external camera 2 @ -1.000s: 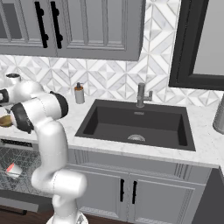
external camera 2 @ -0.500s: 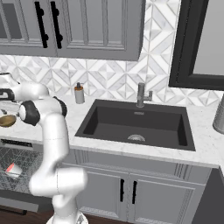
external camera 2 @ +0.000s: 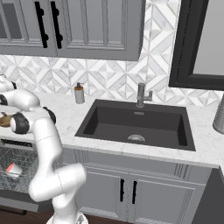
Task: Pick up the cup and bowl from the counter, place them in the dishwasher, and close the dishwasher door.
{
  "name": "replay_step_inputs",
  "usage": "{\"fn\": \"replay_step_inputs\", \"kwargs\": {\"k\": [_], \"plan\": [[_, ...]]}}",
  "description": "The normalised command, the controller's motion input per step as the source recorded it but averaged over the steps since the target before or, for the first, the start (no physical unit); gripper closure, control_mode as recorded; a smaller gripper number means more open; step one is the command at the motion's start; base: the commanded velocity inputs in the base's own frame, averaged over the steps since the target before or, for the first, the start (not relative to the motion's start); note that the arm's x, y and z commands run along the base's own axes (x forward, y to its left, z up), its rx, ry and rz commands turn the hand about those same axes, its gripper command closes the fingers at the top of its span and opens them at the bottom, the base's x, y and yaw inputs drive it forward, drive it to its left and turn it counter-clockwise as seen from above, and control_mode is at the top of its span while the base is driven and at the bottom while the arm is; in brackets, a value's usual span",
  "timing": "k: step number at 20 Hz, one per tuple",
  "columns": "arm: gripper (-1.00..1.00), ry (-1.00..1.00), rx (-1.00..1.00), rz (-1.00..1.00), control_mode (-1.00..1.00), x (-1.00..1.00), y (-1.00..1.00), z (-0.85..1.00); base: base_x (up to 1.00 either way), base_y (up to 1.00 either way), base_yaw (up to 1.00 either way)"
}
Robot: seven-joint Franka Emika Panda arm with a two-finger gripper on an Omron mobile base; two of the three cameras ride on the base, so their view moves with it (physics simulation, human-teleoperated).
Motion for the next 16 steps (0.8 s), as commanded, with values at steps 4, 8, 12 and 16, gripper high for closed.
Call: {"fn": "replay_step_inputs", "kwargs": {"k": [4,8,12,16], "plan": [[-1.0,-0.34,0.36,-0.02,-1.0,-0.54,-0.87,-0.27,0.0,0.0,0.0],[-1.0,-0.33,0.47,-0.01,-1.0,-0.25,-0.68,-0.71,0.0,0.0,0.0],[-1.0,-0.16,0.44,0.0,-1.0,-0.36,-0.87,-0.95,0.0,0.0,0.0],[-1.0,-0.12,0.35,0.0,-1.0,-0.24,-0.57,-0.77,0.0,0.0,0.0]]}}
